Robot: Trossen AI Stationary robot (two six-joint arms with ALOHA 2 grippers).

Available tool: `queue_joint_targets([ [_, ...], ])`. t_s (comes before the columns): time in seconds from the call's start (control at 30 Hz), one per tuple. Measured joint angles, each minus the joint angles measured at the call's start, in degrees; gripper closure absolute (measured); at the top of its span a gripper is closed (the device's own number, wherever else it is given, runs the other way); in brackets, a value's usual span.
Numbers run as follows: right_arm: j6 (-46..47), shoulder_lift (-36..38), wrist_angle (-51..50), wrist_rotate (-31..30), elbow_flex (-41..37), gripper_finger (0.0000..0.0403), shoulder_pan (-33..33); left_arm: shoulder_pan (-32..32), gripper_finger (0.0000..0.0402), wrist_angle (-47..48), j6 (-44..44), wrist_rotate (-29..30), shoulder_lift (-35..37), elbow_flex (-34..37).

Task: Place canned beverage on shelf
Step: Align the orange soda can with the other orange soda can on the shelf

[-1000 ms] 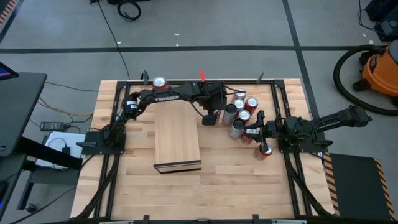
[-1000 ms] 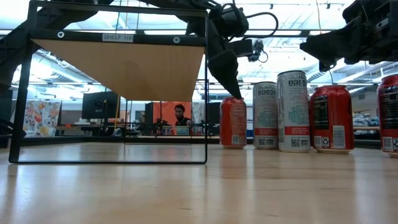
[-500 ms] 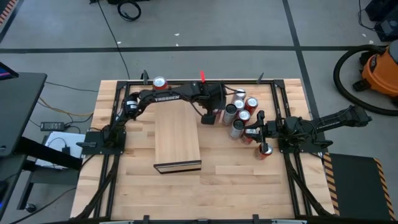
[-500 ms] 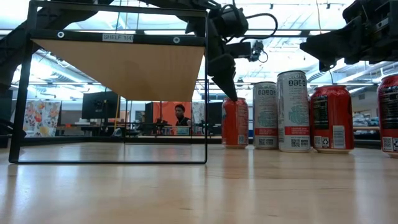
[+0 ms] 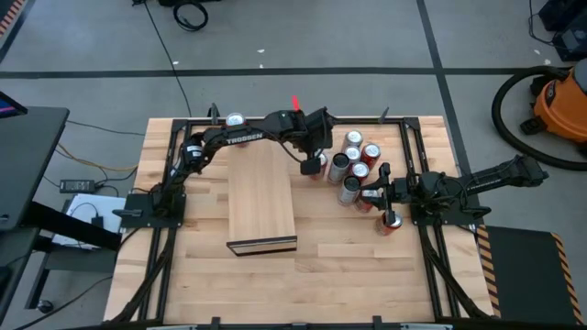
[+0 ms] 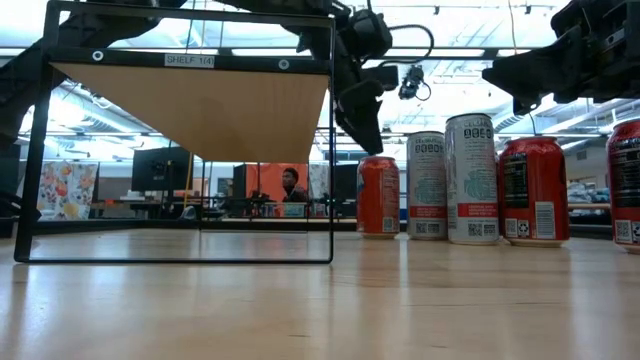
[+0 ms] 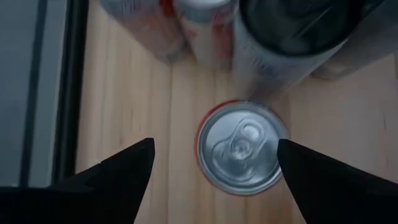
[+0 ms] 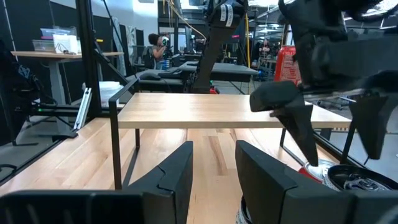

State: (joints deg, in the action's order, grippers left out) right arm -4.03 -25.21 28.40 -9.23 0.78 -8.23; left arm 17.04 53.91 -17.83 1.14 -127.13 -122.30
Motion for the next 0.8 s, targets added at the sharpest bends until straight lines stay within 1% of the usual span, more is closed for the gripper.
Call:
queue_joint_targets([
  [0.17,0.0,0.0,0.1,0.0,0.0,0.0273,0.0,0.6,0.0050,-0.5,1.8,-3.6,0.0,0.9],
  [0.5,0.0,0.0,0.2,0.0,0.0,0.0273,0.0,0.4,0.0050,-0.6,1.8,-3.8,0.0,0.9],
  [0.57,0.0,0.0,0.2,0.0,0.0,0.0273,0.0,0.2,0.0050,-1.1,0.9,-2.7,0.0,0.9],
  [0.67,0.0,0.0,0.2,0.0,0.0,0.0273,0.0,-0.6,0.0051,-3.2,-3.9,1.9,0.0,0.9],
  [0.73,0.0,0.0,0.2,0.0,0.0,0.0273,0.0,-1.4,0.0051,-4.3,-5.7,2.3,0.0,0.9],
  [0.8,0.0,0.0,0.2,0.0,0.0,0.0273,0.0,-2.2,0.0051,-4.6,-5.7,2.3,0.0,0.9],
])
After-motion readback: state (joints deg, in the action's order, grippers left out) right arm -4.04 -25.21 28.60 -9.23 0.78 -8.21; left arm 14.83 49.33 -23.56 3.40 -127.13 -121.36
